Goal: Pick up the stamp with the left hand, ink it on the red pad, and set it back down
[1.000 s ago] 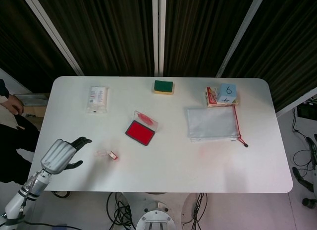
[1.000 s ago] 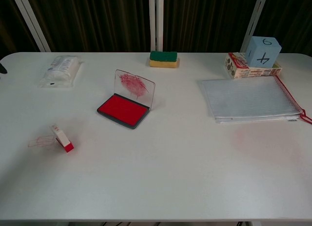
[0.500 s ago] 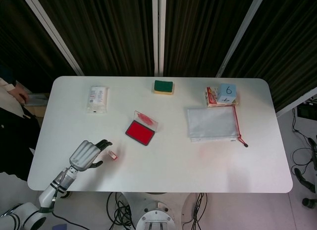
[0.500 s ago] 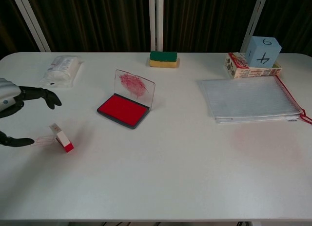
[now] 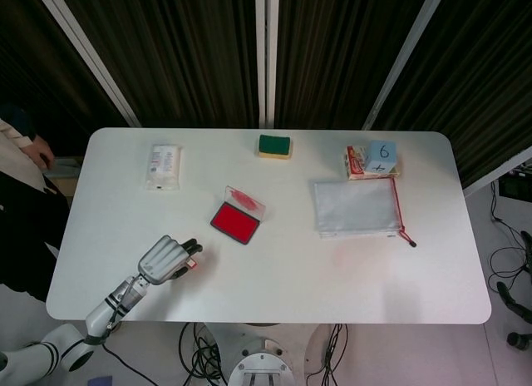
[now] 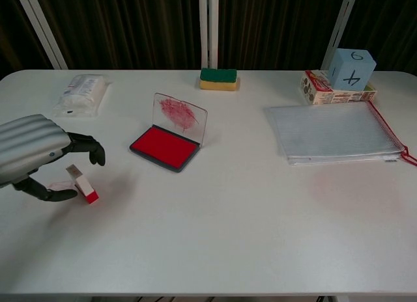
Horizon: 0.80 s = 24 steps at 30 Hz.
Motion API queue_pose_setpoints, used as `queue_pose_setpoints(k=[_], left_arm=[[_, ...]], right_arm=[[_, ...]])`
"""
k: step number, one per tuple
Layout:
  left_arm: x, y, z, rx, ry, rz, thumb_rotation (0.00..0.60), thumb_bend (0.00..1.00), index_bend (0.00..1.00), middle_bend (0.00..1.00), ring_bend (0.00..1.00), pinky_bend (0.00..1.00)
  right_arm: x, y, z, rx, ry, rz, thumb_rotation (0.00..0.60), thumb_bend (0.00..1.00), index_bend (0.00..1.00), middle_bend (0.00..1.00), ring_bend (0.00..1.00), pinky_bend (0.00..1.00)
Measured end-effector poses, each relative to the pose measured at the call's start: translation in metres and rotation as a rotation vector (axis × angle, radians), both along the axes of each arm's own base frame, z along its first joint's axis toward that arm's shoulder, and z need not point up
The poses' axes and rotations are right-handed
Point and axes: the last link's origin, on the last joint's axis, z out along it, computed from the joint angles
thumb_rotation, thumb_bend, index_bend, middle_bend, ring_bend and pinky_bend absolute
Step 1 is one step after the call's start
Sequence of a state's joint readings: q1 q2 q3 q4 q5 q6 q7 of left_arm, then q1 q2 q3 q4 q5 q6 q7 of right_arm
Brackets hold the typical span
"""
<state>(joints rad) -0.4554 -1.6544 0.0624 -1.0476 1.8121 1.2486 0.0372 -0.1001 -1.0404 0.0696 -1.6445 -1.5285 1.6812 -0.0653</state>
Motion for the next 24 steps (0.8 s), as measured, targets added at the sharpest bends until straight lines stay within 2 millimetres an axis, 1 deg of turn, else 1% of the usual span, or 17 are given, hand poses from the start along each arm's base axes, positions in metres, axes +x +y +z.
queue_pose_setpoints(k=[4, 9, 24], left_arm=[[-0.0036, 0.0024, -0.0015, -0.005, 0.013, 0.016, 0.600, 0.23, 0.40, 0.45, 0.93, 1.00], [-0.0056, 0.0035, -0.0025, 0.001, 0.030, 0.010, 0.600, 0.25, 0.44, 0.49, 0.94, 1.00], [-0.0062, 0.0060, -0.0027, 0.011, 0.016, -0.013, 0.600, 0.27, 0.47, 0.51, 0.94, 1.00]], right_arm=[[-0.0017, 0.0001, -0.0004, 0.004, -0.002, -0.006, 0.600, 0.18, 0.00, 0.00, 0.00, 0.00], [-0.0039, -0.0001, -0.0023, 0.014, -0.008, -0.017, 0.600, 0.18, 0.00, 0.00, 0.00, 0.00], [-0.0023, -0.0007, -0.0035, 0.004, -0.008, -0.002, 0.600, 0.19, 0.00, 0.00, 0.00, 0.00]])
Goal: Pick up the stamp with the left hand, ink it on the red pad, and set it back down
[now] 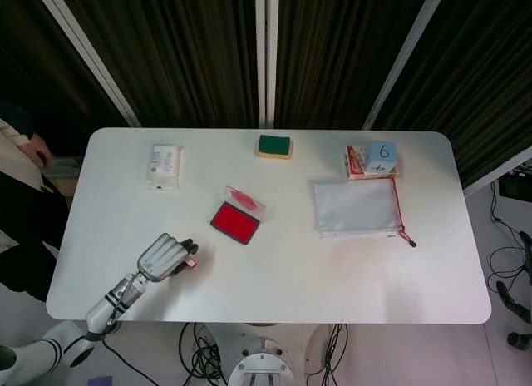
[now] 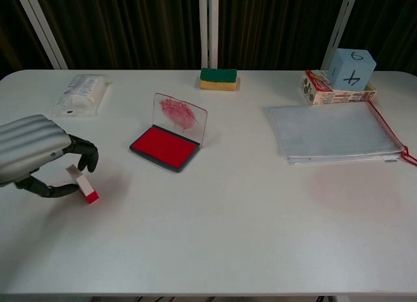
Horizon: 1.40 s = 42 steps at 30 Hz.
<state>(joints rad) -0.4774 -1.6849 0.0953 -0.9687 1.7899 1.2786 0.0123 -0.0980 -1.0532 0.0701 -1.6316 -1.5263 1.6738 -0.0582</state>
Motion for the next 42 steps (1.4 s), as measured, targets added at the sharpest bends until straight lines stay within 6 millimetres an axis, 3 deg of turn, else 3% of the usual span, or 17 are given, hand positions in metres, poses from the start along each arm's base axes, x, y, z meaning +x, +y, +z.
queue_pose_setpoints(k=[16, 29, 42], left_arm=[[-0.001, 0.002, -0.007, -0.020, 0.002, -0.003, 0.600, 0.31, 0.50, 0.53, 0.94, 1.00], [-0.001, 0.003, -0.006, -0.025, -0.021, 0.015, 0.600, 0.35, 0.59, 0.59, 0.94, 1.00], [0.018, 0.015, 0.016, -0.095, -0.206, 0.132, 0.600, 0.40, 0.64, 0.64, 0.95, 1.00]], right_arm=[[0.000, -0.001, -0.001, 0.010, 0.006, -0.010, 0.600, 0.19, 0.00, 0.00, 0.00, 0.00], [0.000, -0.002, -0.002, 0.016, 0.005, -0.014, 0.600, 0.19, 0.00, 0.00, 0.00, 0.00], [0.002, -0.002, -0.001, 0.010, 0.004, -0.006, 0.600, 0.19, 0.00, 0.00, 0.00, 0.00]])
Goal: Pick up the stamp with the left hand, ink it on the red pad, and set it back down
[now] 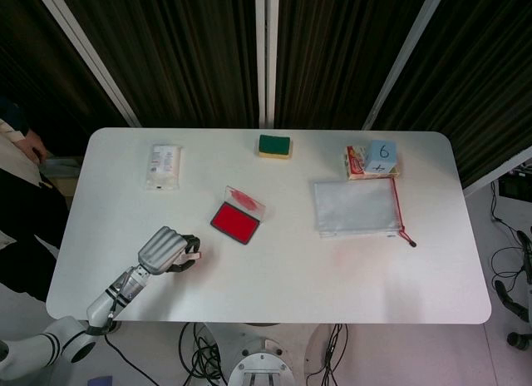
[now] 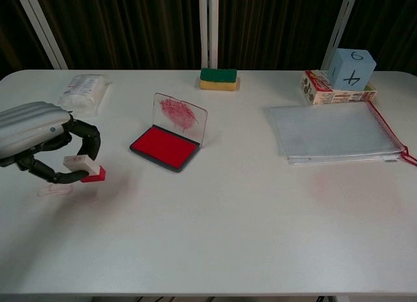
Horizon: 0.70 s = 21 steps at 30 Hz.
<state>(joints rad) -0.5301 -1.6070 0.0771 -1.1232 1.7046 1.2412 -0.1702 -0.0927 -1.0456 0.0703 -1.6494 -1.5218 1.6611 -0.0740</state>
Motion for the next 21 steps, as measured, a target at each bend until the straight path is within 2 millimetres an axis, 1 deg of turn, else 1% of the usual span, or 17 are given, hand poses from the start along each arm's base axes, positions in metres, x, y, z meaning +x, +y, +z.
queue_pose_setpoints(k=[5, 9, 13, 21], left_arm=[[0.019, 0.021, 0.013, -0.011, -0.065, 0.045, 0.600, 0.41, 0.66, 0.66, 0.96, 1.00], [0.038, 0.037, 0.011, -0.034, -0.102, 0.062, 0.600, 0.42, 0.67, 0.67, 0.96, 1.00], [0.057, 0.050, 0.001, -0.062, -0.103, 0.063, 0.600, 0.42, 0.67, 0.67, 0.96, 1.00], [0.095, 0.076, -0.032, -0.137, -0.105, 0.078, 0.600, 0.43, 0.67, 0.67, 0.97, 1.00]], right_arm=[[0.001, 0.000, 0.000, -0.001, -0.002, 0.005, 0.600, 0.19, 0.00, 0.00, 0.00, 0.00], [0.001, 0.001, 0.000, -0.004, -0.002, 0.006, 0.600, 0.19, 0.00, 0.00, 0.00, 0.00], [0.001, 0.002, 0.000, -0.005, 0.000, 0.005, 0.600, 0.19, 0.00, 0.00, 0.00, 0.00], [0.001, 0.004, 0.002, -0.009, -0.002, -0.003, 0.600, 0.19, 0.00, 0.00, 0.00, 0.00]])
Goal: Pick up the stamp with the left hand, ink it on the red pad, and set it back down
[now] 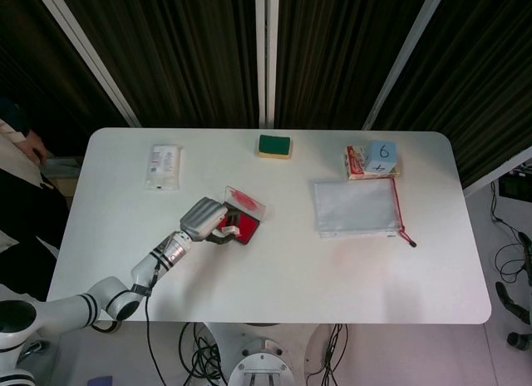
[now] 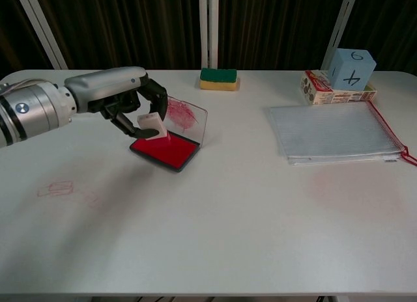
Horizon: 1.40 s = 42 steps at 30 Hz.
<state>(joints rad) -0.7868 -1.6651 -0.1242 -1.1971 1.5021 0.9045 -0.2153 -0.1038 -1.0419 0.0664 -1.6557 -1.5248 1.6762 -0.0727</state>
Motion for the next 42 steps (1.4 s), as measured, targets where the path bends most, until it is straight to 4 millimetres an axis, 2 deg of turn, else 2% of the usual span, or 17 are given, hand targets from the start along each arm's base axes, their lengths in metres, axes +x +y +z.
queue_pose_setpoints(k=[7, 18, 33, 42], left_arm=[[0.015, 0.015, -0.018, 0.013, 0.021, 0.010, 0.600, 0.43, 0.67, 0.67, 0.97, 1.00], [0.004, 0.038, -0.035, 0.037, 0.127, 0.063, 0.600, 0.45, 0.67, 0.67, 0.97, 1.00], [-0.010, 0.041, -0.048, 0.015, 0.139, 0.129, 0.600, 0.46, 0.66, 0.66, 0.97, 1.00], [-0.012, 0.041, -0.040, 0.016, 0.088, 0.150, 0.600, 0.46, 0.66, 0.66, 0.97, 1.00]], right_arm=[[-0.003, 0.002, 0.002, -0.002, -0.007, -0.008, 0.600, 0.19, 0.00, 0.00, 0.00, 0.00], [-0.005, 0.002, 0.004, -0.002, -0.006, -0.007, 0.600, 0.19, 0.00, 0.00, 0.00, 0.00], [-0.005, 0.000, -0.001, 0.013, -0.004, -0.008, 0.600, 0.19, 0.00, 0.00, 0.00, 0.00], [-0.005, 0.001, -0.001, 0.013, -0.003, -0.009, 0.600, 0.19, 0.00, 0.00, 0.00, 0.00]])
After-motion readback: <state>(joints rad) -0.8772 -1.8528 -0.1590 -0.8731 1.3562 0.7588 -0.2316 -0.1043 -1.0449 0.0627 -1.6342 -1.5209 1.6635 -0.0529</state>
